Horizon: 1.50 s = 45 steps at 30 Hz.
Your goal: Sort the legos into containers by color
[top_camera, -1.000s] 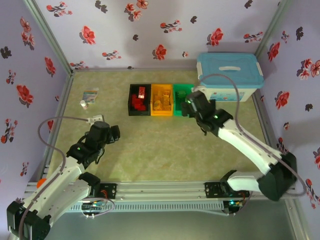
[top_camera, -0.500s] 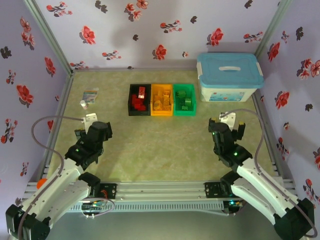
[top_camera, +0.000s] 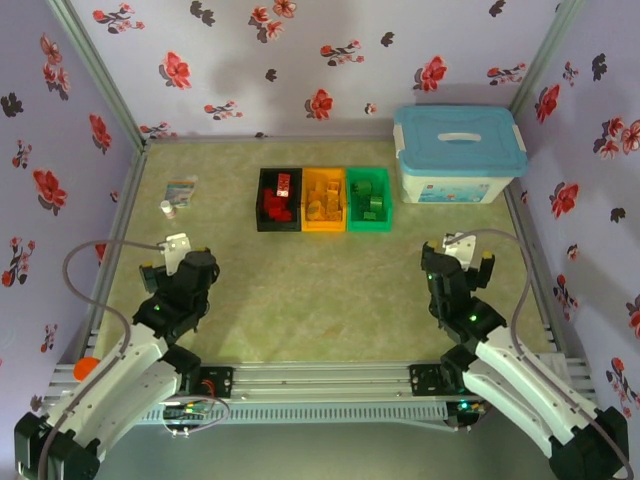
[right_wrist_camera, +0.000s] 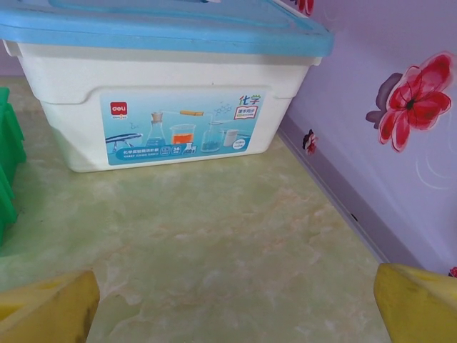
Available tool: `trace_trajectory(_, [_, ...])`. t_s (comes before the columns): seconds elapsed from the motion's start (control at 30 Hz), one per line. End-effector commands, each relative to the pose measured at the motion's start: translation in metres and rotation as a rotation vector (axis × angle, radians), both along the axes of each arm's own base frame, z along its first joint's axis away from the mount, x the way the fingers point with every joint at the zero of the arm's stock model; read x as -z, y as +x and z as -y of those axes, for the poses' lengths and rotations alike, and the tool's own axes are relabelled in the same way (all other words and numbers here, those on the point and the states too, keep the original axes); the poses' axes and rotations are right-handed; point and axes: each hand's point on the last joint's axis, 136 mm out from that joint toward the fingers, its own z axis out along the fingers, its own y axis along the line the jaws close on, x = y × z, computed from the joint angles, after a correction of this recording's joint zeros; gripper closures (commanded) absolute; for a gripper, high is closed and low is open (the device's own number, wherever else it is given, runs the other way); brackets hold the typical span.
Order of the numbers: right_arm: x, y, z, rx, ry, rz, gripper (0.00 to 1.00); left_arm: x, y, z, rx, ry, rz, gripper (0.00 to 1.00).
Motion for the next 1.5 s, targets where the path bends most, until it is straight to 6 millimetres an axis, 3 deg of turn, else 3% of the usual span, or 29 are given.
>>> trace_trajectory(0.0, [0.000, -0.007, 0.007, 0.015, -0.003, 0.041, 0.01, -0.013, -0.006, -0.013, -0.060, 0.031, 0.099, 0.01])
trace_trajectory(0.27, [0.013, -0.024, 0.017, 0.007, 0.034, 0.097, 0.01, -0.022, -0.023, -0.029, -0.112, 0.022, 0.234, 0.00])
trace_trajectory(0.4, [0.029, -0.027, 0.016, -0.009, 0.034, 0.068, 0.00, 0.002, -0.026, -0.031, -0.124, 0.072, 0.208, 0.00])
trace_trajectory(0.47, [0.029, -0.026, 0.014, -0.015, 0.038, 0.072, 0.01, 0.016, -0.024, -0.029, -0.119, 0.083, 0.201, 0.00])
trace_trajectory(0.97, [0.022, -0.011, 0.018, 0.039, 0.028, 0.164, 0.01, 0.014, -0.005, -0.013, -0.058, 0.126, 0.221, 0.00])
trace_trajectory(1.47, [0.023, -0.003, 0.032, 0.108, 0.069, 0.235, 0.01, 0.013, -0.007, -0.023, -0.095, 0.085, 0.275, 0.00])
